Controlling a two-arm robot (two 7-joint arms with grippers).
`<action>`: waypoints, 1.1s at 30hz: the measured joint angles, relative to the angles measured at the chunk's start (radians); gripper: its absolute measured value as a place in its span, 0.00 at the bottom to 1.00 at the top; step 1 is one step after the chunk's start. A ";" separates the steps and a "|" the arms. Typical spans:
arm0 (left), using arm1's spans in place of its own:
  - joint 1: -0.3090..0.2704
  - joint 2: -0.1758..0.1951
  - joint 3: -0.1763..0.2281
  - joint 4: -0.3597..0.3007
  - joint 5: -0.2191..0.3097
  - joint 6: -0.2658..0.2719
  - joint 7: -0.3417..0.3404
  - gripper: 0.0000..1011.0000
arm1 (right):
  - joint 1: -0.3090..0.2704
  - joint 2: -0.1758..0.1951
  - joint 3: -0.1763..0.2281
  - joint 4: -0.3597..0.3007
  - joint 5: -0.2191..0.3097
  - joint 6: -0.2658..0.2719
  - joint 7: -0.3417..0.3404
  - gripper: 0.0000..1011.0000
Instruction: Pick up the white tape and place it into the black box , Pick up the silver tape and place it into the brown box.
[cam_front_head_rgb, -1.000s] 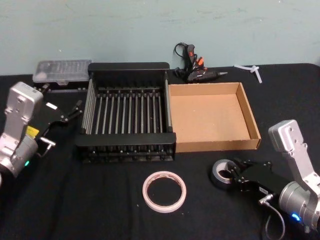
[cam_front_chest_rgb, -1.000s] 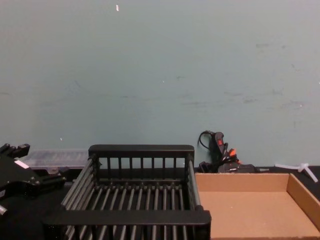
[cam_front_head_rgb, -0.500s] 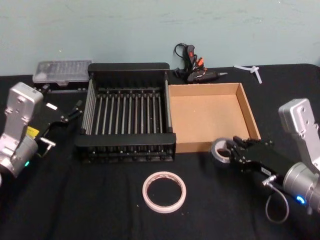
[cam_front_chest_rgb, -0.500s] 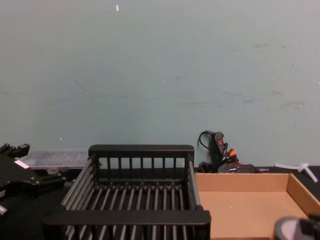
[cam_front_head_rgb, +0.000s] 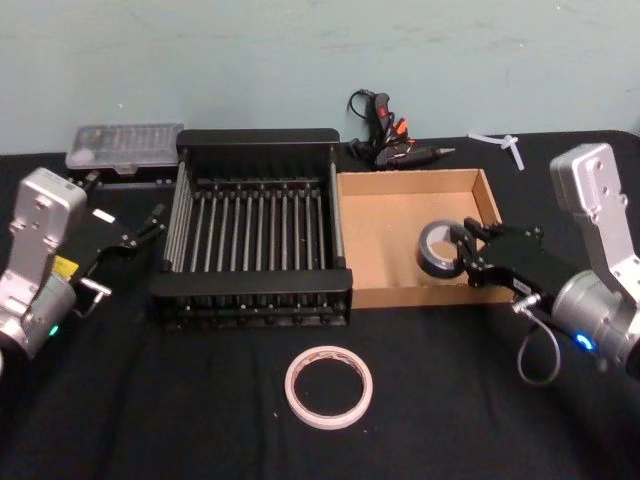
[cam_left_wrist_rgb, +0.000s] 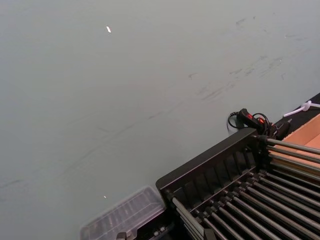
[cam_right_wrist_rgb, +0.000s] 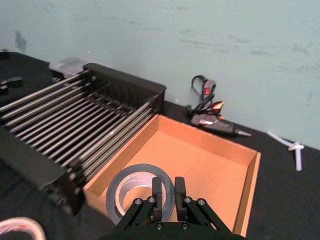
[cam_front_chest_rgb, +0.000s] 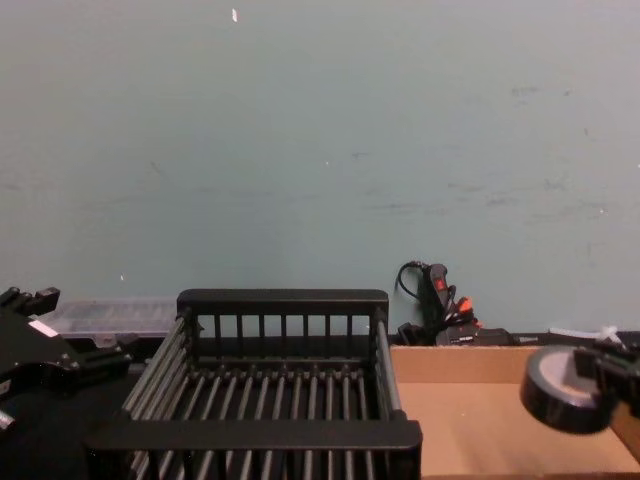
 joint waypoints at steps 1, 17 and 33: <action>0.000 0.000 0.000 0.000 0.000 0.000 0.000 0.99 | 0.020 -0.010 -0.003 0.016 -0.007 0.000 -0.004 0.15; 0.000 0.000 0.000 0.000 0.000 0.000 0.000 0.99 | 0.246 -0.122 -0.033 0.253 -0.104 0.016 -0.056 0.15; 0.000 0.000 0.000 0.000 0.000 0.000 0.000 0.99 | 0.401 -0.213 -0.055 0.531 -0.169 0.004 -0.057 0.15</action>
